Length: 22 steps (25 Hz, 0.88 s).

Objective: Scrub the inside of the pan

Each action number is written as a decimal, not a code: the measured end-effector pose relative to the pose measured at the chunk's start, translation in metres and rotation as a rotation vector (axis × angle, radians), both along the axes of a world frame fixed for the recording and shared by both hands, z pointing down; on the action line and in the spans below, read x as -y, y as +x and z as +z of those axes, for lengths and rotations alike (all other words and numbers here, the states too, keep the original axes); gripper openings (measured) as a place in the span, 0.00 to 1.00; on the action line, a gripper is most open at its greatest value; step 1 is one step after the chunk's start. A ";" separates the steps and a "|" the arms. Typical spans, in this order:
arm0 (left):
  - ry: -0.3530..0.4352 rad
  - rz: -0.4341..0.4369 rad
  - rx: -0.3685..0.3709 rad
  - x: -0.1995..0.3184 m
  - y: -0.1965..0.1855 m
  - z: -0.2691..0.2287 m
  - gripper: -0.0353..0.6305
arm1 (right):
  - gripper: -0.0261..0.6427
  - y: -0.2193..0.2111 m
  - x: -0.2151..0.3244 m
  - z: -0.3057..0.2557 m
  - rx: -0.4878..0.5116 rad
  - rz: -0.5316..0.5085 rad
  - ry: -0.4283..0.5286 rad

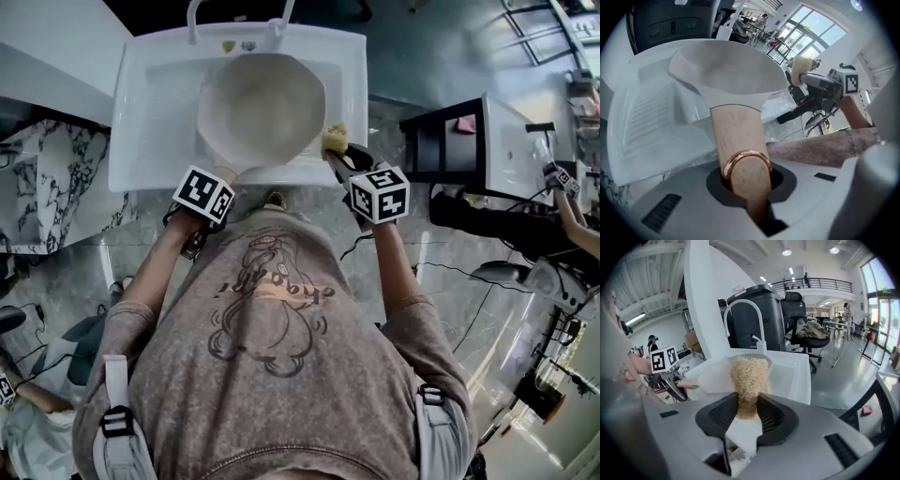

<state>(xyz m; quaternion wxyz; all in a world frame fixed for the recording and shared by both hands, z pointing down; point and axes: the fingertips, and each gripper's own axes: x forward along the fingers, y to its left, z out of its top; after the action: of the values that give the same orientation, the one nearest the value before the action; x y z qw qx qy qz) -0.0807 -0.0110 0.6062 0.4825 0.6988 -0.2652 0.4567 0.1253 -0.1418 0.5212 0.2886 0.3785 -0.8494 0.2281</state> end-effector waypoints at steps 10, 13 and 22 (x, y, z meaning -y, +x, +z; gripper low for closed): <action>0.054 -0.155 0.008 0.017 -0.021 -0.012 0.12 | 0.25 0.013 -0.031 0.037 0.048 0.193 -0.034; 0.078 -0.186 0.019 0.022 -0.023 -0.015 0.13 | 0.25 0.012 -0.030 0.040 0.042 0.196 -0.036; 0.099 -0.278 -0.018 0.024 -0.023 -0.028 0.15 | 0.25 -0.009 -0.028 0.046 0.066 0.168 -0.078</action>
<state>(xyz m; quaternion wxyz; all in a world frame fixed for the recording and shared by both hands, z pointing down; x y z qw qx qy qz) -0.1037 -0.0351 0.5783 0.5083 0.6824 -0.3774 0.3655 0.1164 -0.1135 0.5677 0.2545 0.4293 -0.8142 0.2966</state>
